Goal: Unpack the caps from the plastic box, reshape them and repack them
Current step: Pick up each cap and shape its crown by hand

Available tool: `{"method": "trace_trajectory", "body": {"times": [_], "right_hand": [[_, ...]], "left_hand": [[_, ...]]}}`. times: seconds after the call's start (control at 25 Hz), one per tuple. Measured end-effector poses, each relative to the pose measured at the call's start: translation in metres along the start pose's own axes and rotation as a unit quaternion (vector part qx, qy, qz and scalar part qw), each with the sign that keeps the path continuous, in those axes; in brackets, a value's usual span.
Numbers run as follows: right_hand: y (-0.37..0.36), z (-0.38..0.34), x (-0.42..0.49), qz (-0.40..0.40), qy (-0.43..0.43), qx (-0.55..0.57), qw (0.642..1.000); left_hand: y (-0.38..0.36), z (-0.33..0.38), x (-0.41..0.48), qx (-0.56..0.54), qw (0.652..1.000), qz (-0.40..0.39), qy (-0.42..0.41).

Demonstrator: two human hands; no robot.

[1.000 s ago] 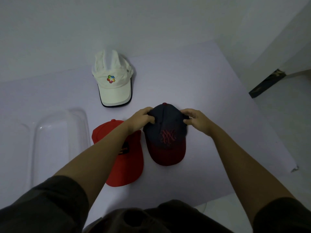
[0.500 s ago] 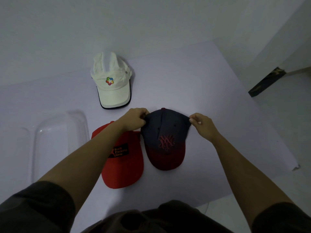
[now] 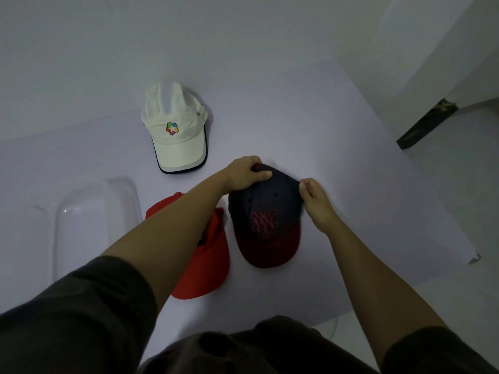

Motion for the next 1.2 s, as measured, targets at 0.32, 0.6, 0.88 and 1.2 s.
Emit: {"method": "trace_trajectory", "body": {"times": [0.32,0.6,0.88,1.2], "right_hand": [[-0.012,0.002,0.004,0.184,-0.082,0.065,0.977],[-0.014,0.01,0.008,0.302,-0.042,-0.038,0.952],[-0.042,-0.079,0.048,-0.059,0.067,-0.246,0.965],[-0.06,-0.08,0.05,-0.132,0.095,-0.323,0.932]], "left_hand": [[0.001,0.0,-0.013,-0.102,0.995,0.007,0.002],[0.027,-0.046,-0.035,0.014,0.989,-0.119,0.092],[0.007,-0.066,-0.027,0.118,0.986,-0.101,0.051],[0.01,-0.063,-0.023,0.307,0.947,-0.021,0.094]]}}
Point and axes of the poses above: each hand's wrist, its own x-axis towards the middle knuckle, its own y-axis out of the back of the hand, z = x × y, the point moved 5 cm from there along x, towards the middle knuckle, and after that the axes turned 2 degrees about -x, right-handed, at the moved point
